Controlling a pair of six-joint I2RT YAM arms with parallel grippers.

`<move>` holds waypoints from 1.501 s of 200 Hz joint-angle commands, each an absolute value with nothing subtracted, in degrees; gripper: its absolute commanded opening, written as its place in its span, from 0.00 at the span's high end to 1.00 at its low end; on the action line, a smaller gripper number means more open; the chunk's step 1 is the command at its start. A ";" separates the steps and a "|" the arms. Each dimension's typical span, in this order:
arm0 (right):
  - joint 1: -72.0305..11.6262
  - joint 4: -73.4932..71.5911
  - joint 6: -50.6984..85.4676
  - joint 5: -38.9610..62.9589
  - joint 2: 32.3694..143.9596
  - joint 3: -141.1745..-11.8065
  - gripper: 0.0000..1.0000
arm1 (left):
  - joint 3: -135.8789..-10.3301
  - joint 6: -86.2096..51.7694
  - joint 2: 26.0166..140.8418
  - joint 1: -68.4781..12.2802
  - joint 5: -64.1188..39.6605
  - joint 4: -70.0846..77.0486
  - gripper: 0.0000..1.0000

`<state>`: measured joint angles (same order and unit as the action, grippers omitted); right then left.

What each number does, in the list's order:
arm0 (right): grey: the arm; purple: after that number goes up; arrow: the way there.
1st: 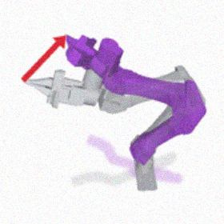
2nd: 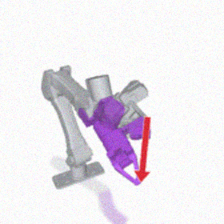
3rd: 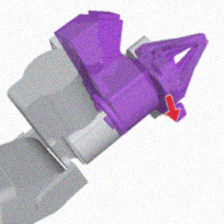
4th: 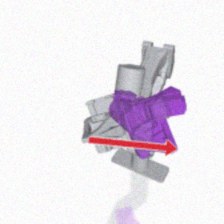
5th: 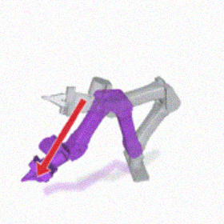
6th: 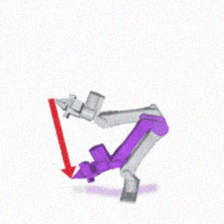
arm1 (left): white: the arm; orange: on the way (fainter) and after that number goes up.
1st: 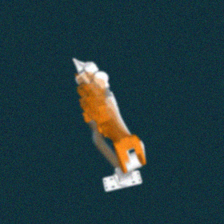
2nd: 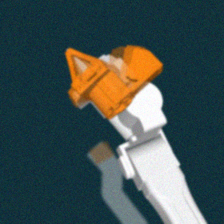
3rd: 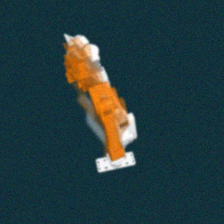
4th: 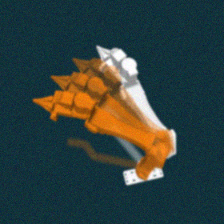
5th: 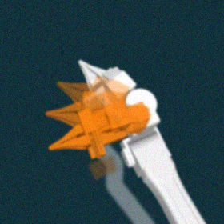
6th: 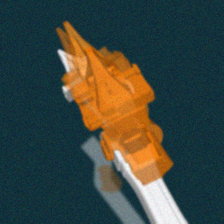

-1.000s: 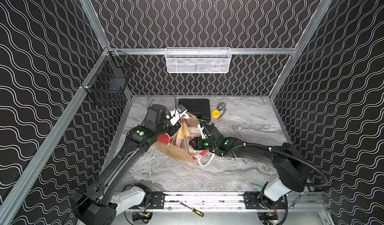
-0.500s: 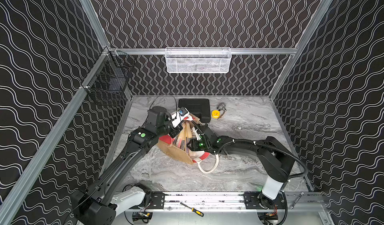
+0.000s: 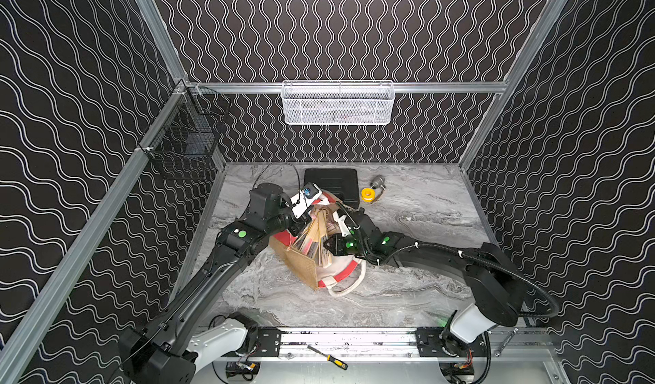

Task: Take out the folding fans from the tote bags
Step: Pick up the folding fan from the canvas bag.

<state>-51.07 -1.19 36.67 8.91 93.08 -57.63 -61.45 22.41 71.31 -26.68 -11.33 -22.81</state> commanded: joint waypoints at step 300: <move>-51.24 25.95 27.32 19.12 43.82 -40.32 0.95 | -63.51 13.33 71.87 -26.58 -3.59 -21.29 1.00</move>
<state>-51.22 17.32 30.74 16.08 50.26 -41.87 -62.57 14.63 71.66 -26.68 -5.58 -23.29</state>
